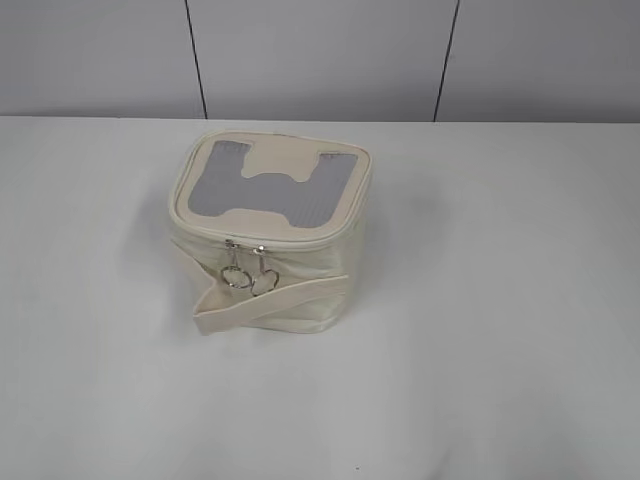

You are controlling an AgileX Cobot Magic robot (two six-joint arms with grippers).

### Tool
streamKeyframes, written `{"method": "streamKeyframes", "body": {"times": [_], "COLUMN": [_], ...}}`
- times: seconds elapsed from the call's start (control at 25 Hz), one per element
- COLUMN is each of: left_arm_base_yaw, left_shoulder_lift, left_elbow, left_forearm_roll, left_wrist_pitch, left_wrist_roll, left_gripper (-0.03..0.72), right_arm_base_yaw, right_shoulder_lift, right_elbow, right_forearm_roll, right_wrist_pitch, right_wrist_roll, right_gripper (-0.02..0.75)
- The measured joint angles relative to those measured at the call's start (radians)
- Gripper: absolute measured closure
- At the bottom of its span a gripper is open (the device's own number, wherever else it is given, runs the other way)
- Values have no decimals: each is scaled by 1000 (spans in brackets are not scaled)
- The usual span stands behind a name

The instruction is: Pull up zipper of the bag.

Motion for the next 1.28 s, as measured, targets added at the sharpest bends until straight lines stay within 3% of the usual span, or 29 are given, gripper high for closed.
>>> {"method": "streamKeyframes", "body": {"times": [0.32, 0.88, 0.96, 1.16, 1.28], "left_arm_base_yaw": [0, 7, 49, 277, 347], "left_shoulder_lift": [0, 0, 0, 0, 0], "left_elbow": [40, 43, 43, 43, 43], "left_forearm_roll": [-56, -58, -58, -59, -59], "left_wrist_pitch": [-136, -139, -139, -139, -139], "left_wrist_roll": [25, 28, 28, 28, 28], "left_gripper": [449, 449, 449, 449, 449], "right_arm_base_yaw": [0, -24, -97, -386, -524], "right_shoulder_lift": [0, 0, 0, 0, 0], "right_elbow": [50, 53, 53, 53, 53], "right_forearm_roll": [-22, -23, -23, -23, -23], "right_wrist_pitch": [-159, -165, -166, -166, -166], "right_wrist_roll": [-9, -12, -12, -12, -12], "right_gripper": [356, 391, 391, 391, 391]}}
